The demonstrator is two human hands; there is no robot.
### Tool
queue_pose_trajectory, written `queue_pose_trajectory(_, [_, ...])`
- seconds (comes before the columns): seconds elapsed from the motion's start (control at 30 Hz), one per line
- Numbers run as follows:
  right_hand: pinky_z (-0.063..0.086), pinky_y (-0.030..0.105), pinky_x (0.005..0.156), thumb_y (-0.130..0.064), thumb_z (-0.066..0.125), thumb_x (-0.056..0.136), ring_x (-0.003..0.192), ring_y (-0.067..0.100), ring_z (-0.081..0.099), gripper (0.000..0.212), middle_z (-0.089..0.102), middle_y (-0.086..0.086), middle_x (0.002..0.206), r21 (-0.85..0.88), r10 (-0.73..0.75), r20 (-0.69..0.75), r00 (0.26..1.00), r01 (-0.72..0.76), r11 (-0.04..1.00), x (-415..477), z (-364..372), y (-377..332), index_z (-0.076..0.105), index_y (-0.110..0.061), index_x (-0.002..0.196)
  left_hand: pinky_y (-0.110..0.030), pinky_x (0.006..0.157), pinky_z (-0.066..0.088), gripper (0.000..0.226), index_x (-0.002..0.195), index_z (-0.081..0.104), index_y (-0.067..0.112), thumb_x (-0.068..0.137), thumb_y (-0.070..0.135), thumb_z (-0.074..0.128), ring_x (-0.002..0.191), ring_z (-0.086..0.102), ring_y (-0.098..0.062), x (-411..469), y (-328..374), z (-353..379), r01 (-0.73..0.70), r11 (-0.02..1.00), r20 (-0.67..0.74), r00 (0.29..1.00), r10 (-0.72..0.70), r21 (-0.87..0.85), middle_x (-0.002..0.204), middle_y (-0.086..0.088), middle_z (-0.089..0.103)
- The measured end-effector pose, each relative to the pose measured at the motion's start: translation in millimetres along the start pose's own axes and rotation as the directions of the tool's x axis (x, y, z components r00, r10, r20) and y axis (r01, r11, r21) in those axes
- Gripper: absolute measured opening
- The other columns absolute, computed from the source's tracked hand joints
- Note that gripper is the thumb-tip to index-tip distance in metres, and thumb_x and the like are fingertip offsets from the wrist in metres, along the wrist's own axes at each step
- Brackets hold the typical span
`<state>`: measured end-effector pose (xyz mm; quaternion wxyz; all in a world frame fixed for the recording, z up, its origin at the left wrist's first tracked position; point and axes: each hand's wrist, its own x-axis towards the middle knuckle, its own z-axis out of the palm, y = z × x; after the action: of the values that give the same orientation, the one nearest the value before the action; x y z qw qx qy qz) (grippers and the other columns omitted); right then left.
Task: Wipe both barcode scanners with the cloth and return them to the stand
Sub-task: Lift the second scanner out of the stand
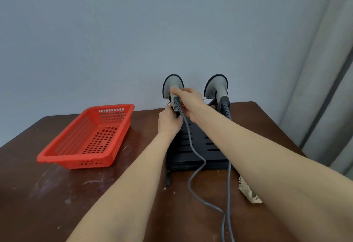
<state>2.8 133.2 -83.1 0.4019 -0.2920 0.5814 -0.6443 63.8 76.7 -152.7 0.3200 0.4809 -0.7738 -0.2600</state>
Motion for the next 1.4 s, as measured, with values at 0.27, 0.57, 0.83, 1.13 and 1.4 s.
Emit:
queue_pose_trajectory(0.27, [0.048, 0.018, 0.048, -0.022, 0.065, 0.086, 0.056, 0.012, 0.063, 0.018, 0.065, 0.012, 0.072, 0.064, -0.072, 0.066, 0.995, 0.068, 0.996, -22, -16, -33, 0.060, -0.005, 0.082, -0.035, 0.070, 0.045, 0.033, 0.107, 0.049, 0.003, 0.084, 0.020, 0.065, 0.097, 0.058, -0.031, -1, 6, -11, 0.056, 0.993, 0.019, 0.998, -0.059, 0.107, 0.105, -0.014, 0.061])
queue_pose_trajectory(0.57, [0.045, 0.025, 0.053, -0.016, 0.050, 0.093, 0.048, 0.010, 0.063, 0.013, 0.065, 0.021, 0.088, 0.216, -0.045, 0.073, 0.996, 0.029, 0.976, -68, -68, -37, 0.053, -0.004, 0.089, -0.043, 0.089, 0.045, 0.048, 0.131, 0.042, 0.004, 0.084, 0.006, 0.053, 0.120, 0.049, -0.033, -15, 30, -42, 0.001, 0.980, -0.021, 1.000, 0.004, 0.199, 0.129, -0.015, 0.051])
queue_pose_trajectory(0.83, [0.047, 0.017, 0.041, -0.018, 0.041, 0.092, 0.041, 0.017, 0.056, 0.024, 0.071, 0.021, 0.075, 0.381, 0.050, 0.169, 0.984, -0.112, 0.918, -113, -115, -26, 0.052, -0.004, 0.106, -0.027, 0.093, 0.038, 0.054, 0.143, 0.034, 0.008, 0.091, 0.010, 0.049, 0.118, 0.051, -0.022, -55, 73, -70, 0.031, 0.950, 0.028, 0.999, -0.024, -0.310, 0.137, -0.008, 0.051])
queue_pose_trajectory(1.13, [0.045, 0.016, 0.039, -0.031, 0.042, 0.094, 0.040, 0.014, 0.051, 0.034, 0.063, 0.013, 0.066, 0.515, 0.007, 0.283, 0.959, -0.158, 0.843, -158, -140, -2, 0.058, -0.002, 0.102, -0.037, 0.094, 0.051, 0.013, 0.100, 0.062, 0.008, 0.088, 0.008, 0.057, 0.101, 0.063, -0.020, -115, 101, -73, 0.252, 0.642, 0.393, 0.916, 0.083, -0.724, 0.106, -0.010, 0.067])
queue_pose_trajectory(1.4, [0.049, 0.021, 0.045, -0.038, 0.053, 0.092, 0.048, 0.015, 0.055, 0.043, 0.065, 0.012, 0.074, 0.434, 0.005, 0.249, 0.969, -0.116, 0.893, -162, -148, 17, 0.055, -0.004, 0.118, -0.035, 0.094, 0.050, 0.029, 0.102, 0.061, 0.011, 0.089, 0.037, 0.063, 0.109, 0.064, -0.026, -131, 112, -55, 0.291, 0.543, 0.379, 0.924, 0.053, -0.787, 0.116, -0.014, 0.066])
